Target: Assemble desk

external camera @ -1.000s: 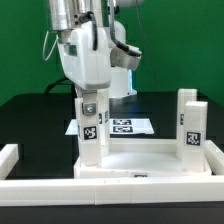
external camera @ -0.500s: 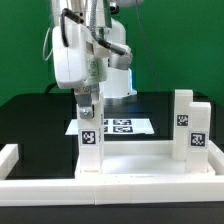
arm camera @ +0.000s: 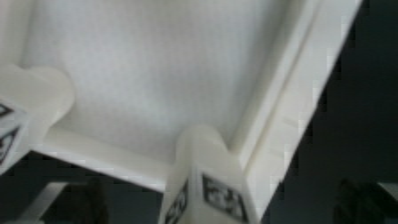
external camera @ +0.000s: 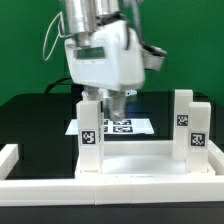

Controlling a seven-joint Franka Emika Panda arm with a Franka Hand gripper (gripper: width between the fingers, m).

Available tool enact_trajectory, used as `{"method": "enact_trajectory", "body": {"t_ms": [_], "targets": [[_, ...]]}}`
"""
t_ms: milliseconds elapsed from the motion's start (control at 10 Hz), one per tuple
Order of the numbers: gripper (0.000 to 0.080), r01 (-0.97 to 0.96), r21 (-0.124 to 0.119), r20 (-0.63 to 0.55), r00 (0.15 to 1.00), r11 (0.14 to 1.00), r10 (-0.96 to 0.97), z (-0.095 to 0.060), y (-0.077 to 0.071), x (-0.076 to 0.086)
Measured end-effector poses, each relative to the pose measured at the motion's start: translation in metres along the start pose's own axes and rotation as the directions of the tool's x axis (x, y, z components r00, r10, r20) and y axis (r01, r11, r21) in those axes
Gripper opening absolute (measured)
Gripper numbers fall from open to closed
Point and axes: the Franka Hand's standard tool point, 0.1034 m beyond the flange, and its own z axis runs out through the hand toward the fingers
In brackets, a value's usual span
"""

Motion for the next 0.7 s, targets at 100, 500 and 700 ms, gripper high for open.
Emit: {"method": "enact_trajectory", "body": {"t_ms": [100,500,700], "targets": [[0.0649,0.083,0.001,-0.003,0.997,0.997,-0.083,0.0000,0.0010,0.0020],[0.0649,0.392,-0.001,-0.003,0.920,0.920,-0.392,0.0001,0.0015,0.0025],[0.0649,0.651,-0.039,0.041,0.759,0.758,-0.650,0.0019,0.0078,0.0020]]}}
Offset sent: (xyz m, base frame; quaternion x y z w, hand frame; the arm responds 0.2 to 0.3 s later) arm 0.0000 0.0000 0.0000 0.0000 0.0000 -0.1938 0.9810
